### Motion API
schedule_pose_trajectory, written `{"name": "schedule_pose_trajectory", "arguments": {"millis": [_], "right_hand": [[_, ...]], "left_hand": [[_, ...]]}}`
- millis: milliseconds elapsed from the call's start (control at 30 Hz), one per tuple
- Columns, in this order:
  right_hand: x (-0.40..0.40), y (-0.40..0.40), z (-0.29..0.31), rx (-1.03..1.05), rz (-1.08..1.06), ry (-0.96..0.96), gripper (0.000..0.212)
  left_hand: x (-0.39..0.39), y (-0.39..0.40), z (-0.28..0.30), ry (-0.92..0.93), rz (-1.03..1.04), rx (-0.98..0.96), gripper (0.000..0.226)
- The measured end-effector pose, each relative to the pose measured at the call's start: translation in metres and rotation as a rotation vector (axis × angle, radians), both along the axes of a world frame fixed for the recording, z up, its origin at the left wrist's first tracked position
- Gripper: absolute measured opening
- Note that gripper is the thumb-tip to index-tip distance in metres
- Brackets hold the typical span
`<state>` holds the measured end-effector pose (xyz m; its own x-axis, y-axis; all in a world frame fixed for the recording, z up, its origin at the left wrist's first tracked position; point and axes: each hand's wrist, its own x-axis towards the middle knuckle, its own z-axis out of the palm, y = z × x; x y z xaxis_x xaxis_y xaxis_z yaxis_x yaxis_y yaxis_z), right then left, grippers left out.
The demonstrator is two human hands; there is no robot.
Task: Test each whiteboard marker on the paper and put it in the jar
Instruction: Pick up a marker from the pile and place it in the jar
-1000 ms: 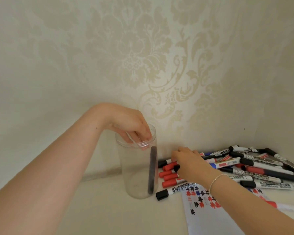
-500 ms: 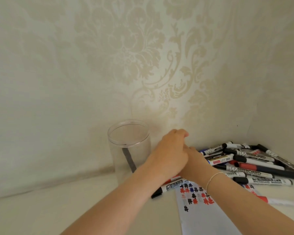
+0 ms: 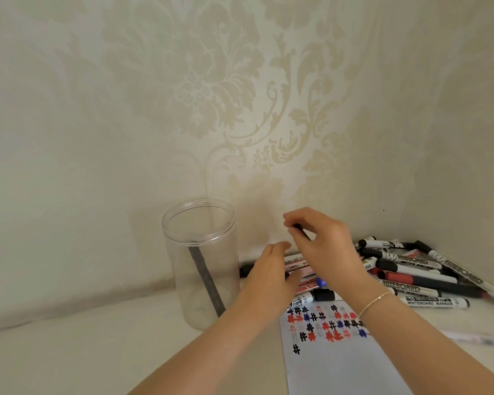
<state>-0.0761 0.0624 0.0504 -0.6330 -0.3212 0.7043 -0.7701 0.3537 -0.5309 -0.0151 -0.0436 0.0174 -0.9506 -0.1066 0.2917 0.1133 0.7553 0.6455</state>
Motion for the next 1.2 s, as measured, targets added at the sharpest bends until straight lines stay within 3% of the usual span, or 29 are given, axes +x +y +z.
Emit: {"name": "schedule_pose_trajectory", "arguments": {"millis": [67, 133, 233, 333, 467, 567, 633, 733, 800, 900, 1033, 1100, 1200], "right_hand": [[0.007, -0.002, 0.016, -0.287, 0.046, -0.201, 0.014], [0.012, -0.004, 0.028, -0.515, 0.105, -0.382, 0.014], [0.012, -0.006, 0.032, -0.7, 0.138, -0.542, 0.017], [0.011, -0.007, 0.025, -0.738, 0.189, -0.808, 0.02], [0.02, -0.008, 0.012, -0.515, 0.369, -1.049, 0.021], [0.022, -0.009, 0.012, -0.604, 0.252, -0.945, 0.019], [0.02, -0.005, 0.015, -0.499, 0.147, -0.805, 0.017], [0.018, 0.001, 0.017, -0.176, 0.2, -0.704, 0.016], [0.02, 0.002, 0.019, -0.022, 0.264, -0.701, 0.015], [0.021, 0.003, 0.02, 0.084, 0.268, -0.722, 0.019], [0.015, 0.008, 0.012, 0.262, 0.094, -0.597, 0.013], [0.015, 0.008, 0.005, 0.297, -0.1, -0.429, 0.031], [0.018, 0.006, 0.001, 0.014, -0.296, -0.308, 0.05]], "left_hand": [[0.001, 0.005, 0.006, 0.082, 0.0, 0.109, 0.04], [0.001, 0.007, 0.014, 0.161, 0.01, 0.195, 0.012], [0.0, 0.008, 0.02, 0.146, -0.007, 0.41, 0.016], [0.003, 0.01, 0.021, 0.124, 0.001, 0.389, 0.021], [0.003, 0.009, 0.024, 0.07, -0.006, 0.51, 0.021], [0.004, 0.006, 0.022, -0.008, -0.004, 0.517, 0.01], [0.009, 0.004, 0.021, 0.047, 0.068, 0.395, 0.014], [0.014, -0.001, 0.027, 0.211, 0.052, 0.092, 0.062], [0.015, -0.002, 0.034, 0.168, 0.013, -0.238, 0.079], [0.014, -0.002, 0.038, 0.054, 0.074, -0.542, 0.061], [0.016, 0.003, 0.035, 0.0, 0.119, -0.668, 0.029], [0.015, 0.006, 0.037, -0.032, 0.139, -0.655, 0.02], [0.015, 0.006, 0.041, 0.006, 0.132, -0.59, 0.023]]}}
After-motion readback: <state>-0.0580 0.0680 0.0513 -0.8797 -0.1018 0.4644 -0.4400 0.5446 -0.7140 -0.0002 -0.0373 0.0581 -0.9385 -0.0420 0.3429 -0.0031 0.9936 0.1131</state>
